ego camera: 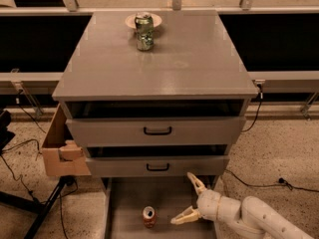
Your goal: Pick coke can from bottom drawer and place on counter
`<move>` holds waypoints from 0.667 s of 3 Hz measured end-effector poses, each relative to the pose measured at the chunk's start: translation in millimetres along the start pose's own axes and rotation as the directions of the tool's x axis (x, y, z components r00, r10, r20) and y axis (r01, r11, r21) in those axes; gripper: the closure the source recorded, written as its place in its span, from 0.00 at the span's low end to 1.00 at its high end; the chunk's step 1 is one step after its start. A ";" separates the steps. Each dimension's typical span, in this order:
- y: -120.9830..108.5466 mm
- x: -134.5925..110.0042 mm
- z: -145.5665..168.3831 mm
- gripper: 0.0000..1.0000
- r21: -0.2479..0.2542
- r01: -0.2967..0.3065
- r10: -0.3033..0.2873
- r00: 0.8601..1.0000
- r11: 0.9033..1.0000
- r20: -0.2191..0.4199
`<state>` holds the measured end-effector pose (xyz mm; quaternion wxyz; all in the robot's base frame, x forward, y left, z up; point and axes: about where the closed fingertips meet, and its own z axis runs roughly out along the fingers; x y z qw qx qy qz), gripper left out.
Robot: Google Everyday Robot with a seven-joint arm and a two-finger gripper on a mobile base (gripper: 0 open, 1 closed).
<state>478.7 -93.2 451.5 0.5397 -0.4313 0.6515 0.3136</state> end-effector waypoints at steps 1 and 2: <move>3.7 45.9 27.5 0.00 0.004 -0.061 0.061 0.998 0.998 -0.032; 6.3 50.2 32.1 0.00 0.001 -0.069 0.069 0.997 0.998 -0.032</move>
Offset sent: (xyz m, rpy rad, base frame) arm 0.0053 0.0128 -0.0432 -0.0028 0.0554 -0.0151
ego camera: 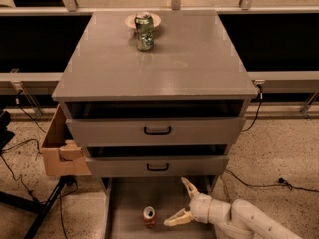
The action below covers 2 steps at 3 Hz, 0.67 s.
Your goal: Pick coke can from bottom drawer and place on counter
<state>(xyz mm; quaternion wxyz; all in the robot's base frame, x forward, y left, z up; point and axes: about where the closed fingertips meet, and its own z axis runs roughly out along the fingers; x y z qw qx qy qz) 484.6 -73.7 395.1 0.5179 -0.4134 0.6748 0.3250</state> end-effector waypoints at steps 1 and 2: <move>1.1 28.6 31.2 0.00 -0.035 0.005 -0.007 0.999 0.999 -0.034; 5.8 64.1 67.2 0.00 -0.071 0.022 -0.026 0.998 0.997 -0.054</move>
Offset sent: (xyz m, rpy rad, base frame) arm 0.0251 0.0733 -0.1329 -0.0806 0.0212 0.1164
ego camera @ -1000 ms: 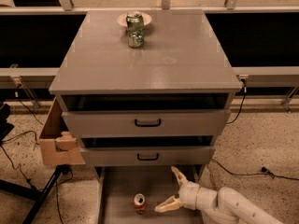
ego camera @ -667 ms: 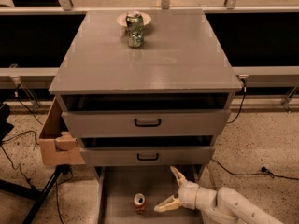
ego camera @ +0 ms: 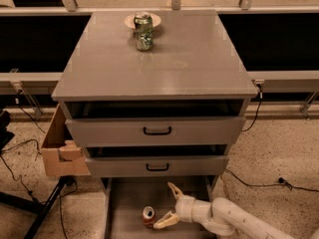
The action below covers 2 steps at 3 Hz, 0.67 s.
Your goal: Pick coke can from bottom drawer and place on counter
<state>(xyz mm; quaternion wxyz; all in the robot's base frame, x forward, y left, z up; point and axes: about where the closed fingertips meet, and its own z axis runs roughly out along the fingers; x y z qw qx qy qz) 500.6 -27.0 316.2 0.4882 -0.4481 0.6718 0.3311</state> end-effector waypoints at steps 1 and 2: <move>0.1 30.9 31.1 0.00 -0.026 0.044 -0.044 0.999 0.999 -0.004; 0.3 56.9 53.1 0.00 -0.053 0.079 -0.079 0.997 0.995 -0.001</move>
Offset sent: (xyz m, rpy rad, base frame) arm 0.0194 0.0398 -0.1094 -0.0355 -0.0880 0.1191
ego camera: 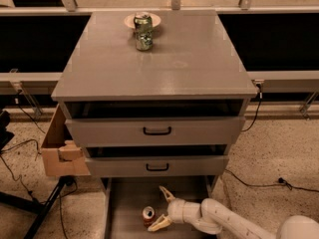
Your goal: Pick coke can from bottom drawer and place on counter
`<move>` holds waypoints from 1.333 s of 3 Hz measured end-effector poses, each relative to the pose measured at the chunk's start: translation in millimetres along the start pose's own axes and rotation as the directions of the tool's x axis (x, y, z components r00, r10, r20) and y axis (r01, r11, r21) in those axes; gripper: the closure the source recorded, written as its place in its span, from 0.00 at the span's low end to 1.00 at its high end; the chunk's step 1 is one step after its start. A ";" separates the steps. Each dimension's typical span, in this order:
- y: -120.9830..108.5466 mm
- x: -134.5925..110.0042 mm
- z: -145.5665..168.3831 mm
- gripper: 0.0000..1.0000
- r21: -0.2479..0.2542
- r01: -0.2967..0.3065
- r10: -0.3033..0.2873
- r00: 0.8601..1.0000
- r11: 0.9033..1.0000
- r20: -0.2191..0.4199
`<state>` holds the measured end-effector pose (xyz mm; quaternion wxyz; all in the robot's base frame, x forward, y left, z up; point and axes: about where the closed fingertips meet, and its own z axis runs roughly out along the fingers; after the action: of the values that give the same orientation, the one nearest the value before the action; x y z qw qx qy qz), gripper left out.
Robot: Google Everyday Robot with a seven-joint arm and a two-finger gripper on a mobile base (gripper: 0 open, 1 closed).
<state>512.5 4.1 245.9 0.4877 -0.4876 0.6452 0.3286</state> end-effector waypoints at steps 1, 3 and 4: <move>10.4 24.1 23.3 0.00 -0.047 0.001 -0.002 1.000 0.999 -0.009; 24.2 54.8 49.8 0.41 -0.102 -0.053 0.051 0.998 0.993 -0.022; 23.1 32.0 35.2 0.63 -0.090 -0.105 0.106 0.994 0.990 0.011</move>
Offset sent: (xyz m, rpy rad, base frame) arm -0.0103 0.0402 -0.0967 -0.0190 0.1127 0.1052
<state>499.9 33.1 203.4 0.4524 -0.4715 0.6509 0.3865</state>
